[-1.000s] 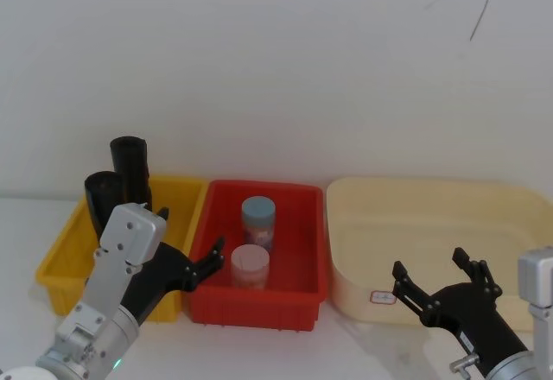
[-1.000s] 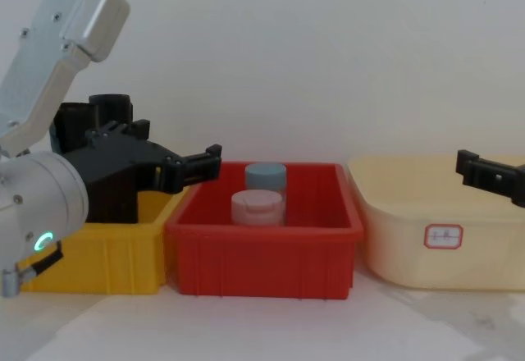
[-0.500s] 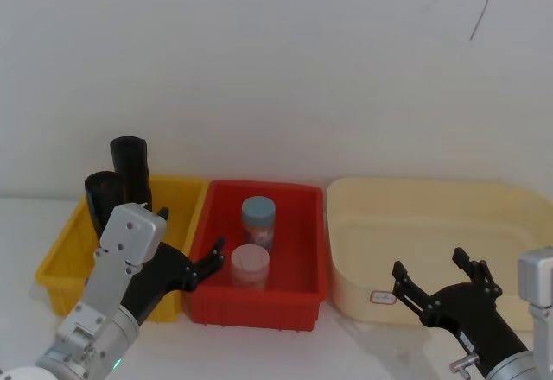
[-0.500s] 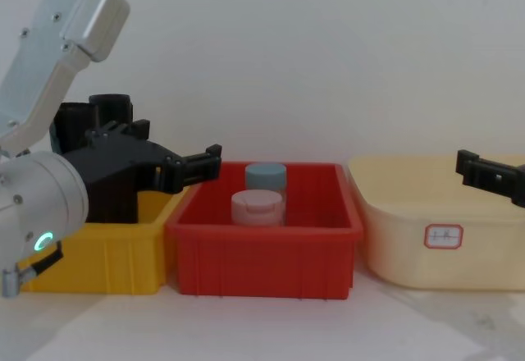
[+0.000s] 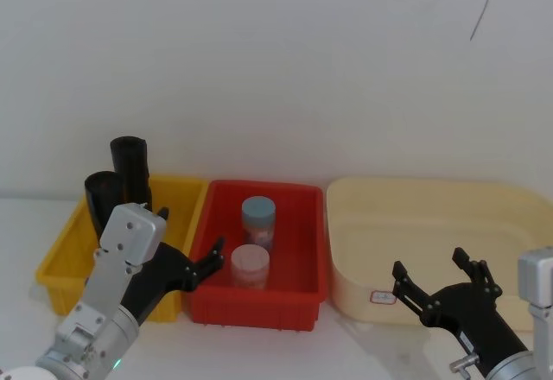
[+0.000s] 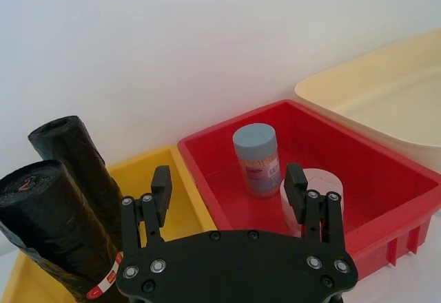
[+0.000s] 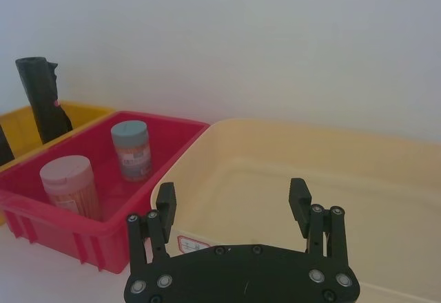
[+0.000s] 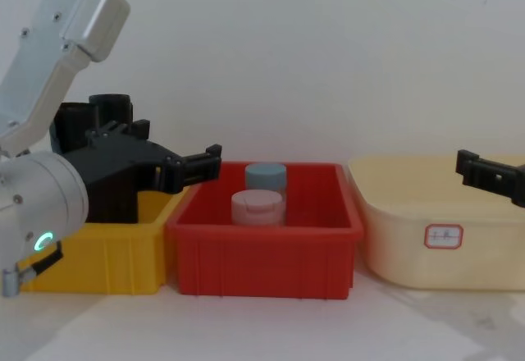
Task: Pick up the garbage bag with the one hand and transfer it to the other hand.
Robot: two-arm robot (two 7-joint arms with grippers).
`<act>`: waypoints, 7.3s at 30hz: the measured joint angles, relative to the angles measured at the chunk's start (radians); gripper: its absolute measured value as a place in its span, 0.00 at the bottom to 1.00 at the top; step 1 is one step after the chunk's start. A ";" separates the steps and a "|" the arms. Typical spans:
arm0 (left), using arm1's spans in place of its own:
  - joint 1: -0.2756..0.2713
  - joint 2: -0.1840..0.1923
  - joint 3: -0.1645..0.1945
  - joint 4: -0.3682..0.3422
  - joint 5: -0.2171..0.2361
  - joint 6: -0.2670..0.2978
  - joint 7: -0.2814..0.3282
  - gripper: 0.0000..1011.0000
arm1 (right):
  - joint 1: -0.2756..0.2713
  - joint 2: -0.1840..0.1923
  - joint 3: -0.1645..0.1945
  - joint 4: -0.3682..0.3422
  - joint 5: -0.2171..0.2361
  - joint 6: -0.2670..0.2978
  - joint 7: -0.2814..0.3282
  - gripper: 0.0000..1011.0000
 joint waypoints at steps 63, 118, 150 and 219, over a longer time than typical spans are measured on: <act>0.000 0.000 0.000 0.000 0.000 0.000 0.000 0.99 | 0.283 0.035 -0.020 0.211 0.133 -0.018 0.327 0.99; 0.000 0.000 0.000 0.000 0.000 0.000 0.000 0.99 | 0.926 -0.105 -0.351 0.898 0.167 0.043 0.900 0.99; 0.000 0.000 0.000 0.000 0.000 0.000 0.000 0.99 | 0.845 -0.054 -0.377 0.857 0.197 0.085 0.860 0.99; 0.000 0.000 0.000 0.000 0.000 0.000 0.000 0.99 | 0.951 -0.158 -0.490 1.089 0.155 0.051 0.915 0.99</act>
